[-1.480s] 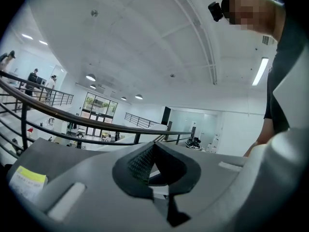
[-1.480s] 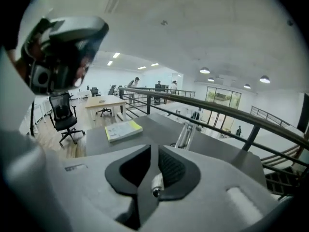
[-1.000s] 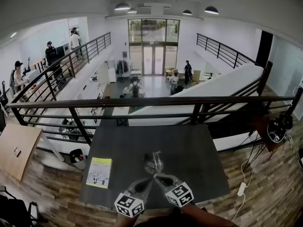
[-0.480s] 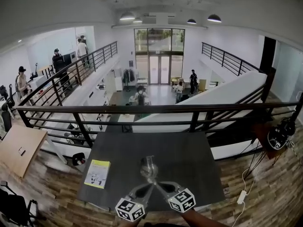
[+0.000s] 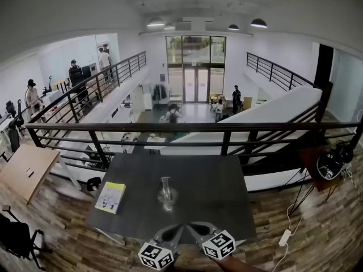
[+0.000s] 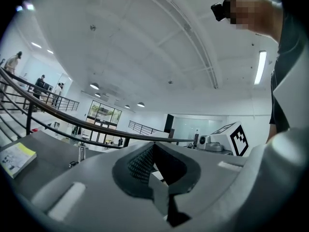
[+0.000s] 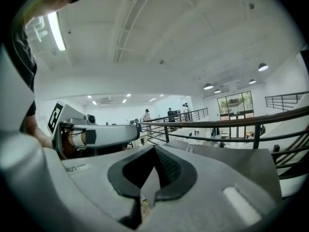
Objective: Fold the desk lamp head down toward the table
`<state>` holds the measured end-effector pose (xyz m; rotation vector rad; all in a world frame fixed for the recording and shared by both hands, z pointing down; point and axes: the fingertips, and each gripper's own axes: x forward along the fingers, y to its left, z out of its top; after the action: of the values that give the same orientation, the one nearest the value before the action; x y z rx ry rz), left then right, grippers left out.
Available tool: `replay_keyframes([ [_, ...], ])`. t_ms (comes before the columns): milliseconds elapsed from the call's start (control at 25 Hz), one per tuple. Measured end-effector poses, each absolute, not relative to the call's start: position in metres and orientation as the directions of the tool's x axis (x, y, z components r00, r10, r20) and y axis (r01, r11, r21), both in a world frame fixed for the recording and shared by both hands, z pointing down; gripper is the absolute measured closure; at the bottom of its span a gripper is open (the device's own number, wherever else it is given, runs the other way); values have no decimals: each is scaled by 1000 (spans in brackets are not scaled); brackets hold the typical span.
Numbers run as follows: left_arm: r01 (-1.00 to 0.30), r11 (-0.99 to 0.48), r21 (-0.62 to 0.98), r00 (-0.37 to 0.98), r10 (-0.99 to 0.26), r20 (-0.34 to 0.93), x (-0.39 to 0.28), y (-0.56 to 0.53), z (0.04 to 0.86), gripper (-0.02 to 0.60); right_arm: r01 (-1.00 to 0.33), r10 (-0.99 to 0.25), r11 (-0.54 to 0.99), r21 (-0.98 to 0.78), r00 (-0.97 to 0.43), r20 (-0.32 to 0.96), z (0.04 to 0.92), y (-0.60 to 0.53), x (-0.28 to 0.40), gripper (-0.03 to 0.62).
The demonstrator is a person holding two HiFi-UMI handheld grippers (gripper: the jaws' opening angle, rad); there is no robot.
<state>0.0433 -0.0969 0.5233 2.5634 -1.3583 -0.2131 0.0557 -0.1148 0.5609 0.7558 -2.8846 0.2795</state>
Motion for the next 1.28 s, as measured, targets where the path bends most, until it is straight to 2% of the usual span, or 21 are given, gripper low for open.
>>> replay_keyframes([
  [520,-861,-442,251,456,-890,-3,88,-15,525,580,-412,-390,892,-186,-909,145,560,-29,103,591],
  [1280,-866,-449,221,460,-888,1,97,10,525,580,-409,-394,902,-136,-910,127,549,-2,107,592],
])
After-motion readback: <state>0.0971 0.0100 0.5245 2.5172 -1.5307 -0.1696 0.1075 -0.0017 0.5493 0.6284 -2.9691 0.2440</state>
